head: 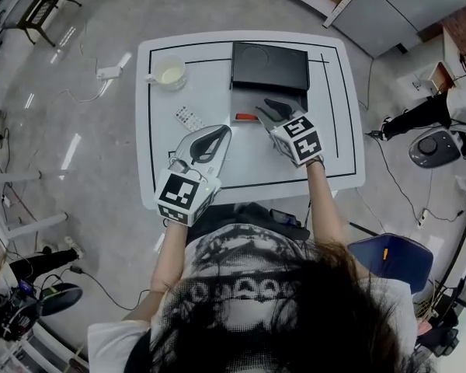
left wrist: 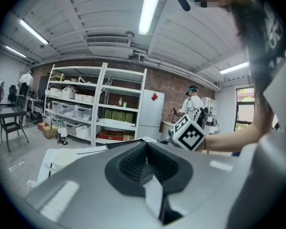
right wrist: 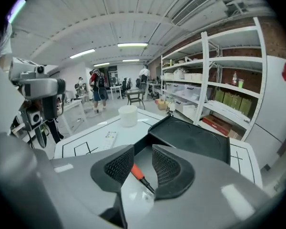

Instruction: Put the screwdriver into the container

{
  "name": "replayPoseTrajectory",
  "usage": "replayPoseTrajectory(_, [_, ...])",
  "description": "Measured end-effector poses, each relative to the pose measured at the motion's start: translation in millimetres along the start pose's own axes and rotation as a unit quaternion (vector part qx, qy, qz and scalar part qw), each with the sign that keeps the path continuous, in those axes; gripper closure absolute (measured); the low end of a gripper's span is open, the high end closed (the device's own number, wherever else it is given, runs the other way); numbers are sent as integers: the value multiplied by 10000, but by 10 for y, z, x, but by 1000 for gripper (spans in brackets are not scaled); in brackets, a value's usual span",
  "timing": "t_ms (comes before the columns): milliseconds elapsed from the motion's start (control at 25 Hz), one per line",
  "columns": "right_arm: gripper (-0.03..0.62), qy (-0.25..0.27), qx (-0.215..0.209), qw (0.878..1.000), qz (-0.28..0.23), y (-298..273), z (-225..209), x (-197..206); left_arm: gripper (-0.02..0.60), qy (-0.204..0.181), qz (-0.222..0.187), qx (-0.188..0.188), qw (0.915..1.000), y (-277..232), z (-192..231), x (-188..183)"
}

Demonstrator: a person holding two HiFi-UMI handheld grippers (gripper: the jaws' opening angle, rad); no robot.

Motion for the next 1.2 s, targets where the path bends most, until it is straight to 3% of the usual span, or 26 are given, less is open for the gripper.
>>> replayPoseTrajectory(240, [485, -287, 197, 9979, -539, 523, 163, -87, 581, -75, 18, 107, 9999, 4, -242, -36])
replayPoseTrajectory(600, [494, -457, 281, 9942, -932, 1264, 454, 45, 581, -238, 7, 177, 9996, 96, -734, -50])
replayPoseTrajectory(1200, [505, -510, 64, 9898, -1327, 2325, 975, 451, 581, -281, 93, -119, 9995, 599, -1858, 120])
Point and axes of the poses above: the fingertips, and each gripper's own axes: y backward along the fingers, z to its left, x out of its underside, the point moved 6 cm from there along y, backward along the fingers, and after that the axes turned 12 degrees about -z, right-handed, at the moved point
